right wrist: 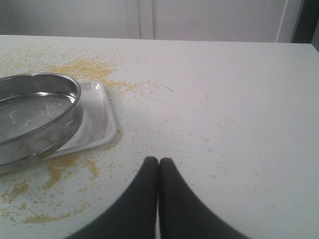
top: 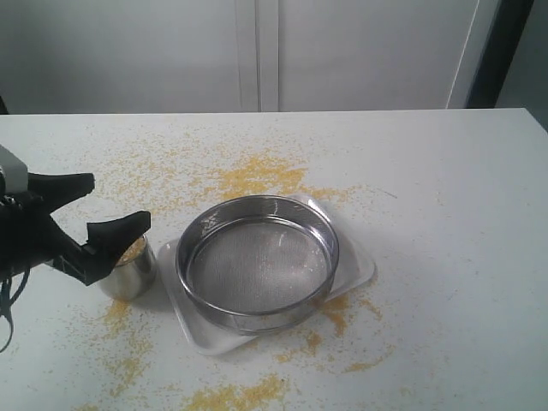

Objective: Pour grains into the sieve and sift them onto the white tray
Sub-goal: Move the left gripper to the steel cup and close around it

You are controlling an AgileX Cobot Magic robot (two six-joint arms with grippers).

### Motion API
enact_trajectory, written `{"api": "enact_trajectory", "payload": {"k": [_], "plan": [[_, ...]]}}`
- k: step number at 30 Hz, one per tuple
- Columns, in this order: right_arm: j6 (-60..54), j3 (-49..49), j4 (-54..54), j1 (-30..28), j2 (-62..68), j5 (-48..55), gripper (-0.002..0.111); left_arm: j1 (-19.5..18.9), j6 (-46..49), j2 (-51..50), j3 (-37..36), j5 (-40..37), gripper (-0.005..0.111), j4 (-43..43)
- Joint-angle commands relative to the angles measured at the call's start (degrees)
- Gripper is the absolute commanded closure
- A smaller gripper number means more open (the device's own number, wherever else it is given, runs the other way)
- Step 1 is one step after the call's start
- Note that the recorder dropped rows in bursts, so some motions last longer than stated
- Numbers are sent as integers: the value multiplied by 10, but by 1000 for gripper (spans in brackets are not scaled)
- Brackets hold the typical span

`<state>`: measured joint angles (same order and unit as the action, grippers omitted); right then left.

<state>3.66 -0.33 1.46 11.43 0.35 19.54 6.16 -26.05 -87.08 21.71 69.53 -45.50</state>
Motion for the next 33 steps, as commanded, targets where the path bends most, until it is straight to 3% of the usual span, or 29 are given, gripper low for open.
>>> {"api": "enact_trajectory", "payload": {"k": [1,33], "plan": [[1,3,2,-3,-3,-3,108,5,1,-36,10,4,7,23],[1,3,2,-3,-3,-3,108,14,22,-170,38,4,7,25]]}}
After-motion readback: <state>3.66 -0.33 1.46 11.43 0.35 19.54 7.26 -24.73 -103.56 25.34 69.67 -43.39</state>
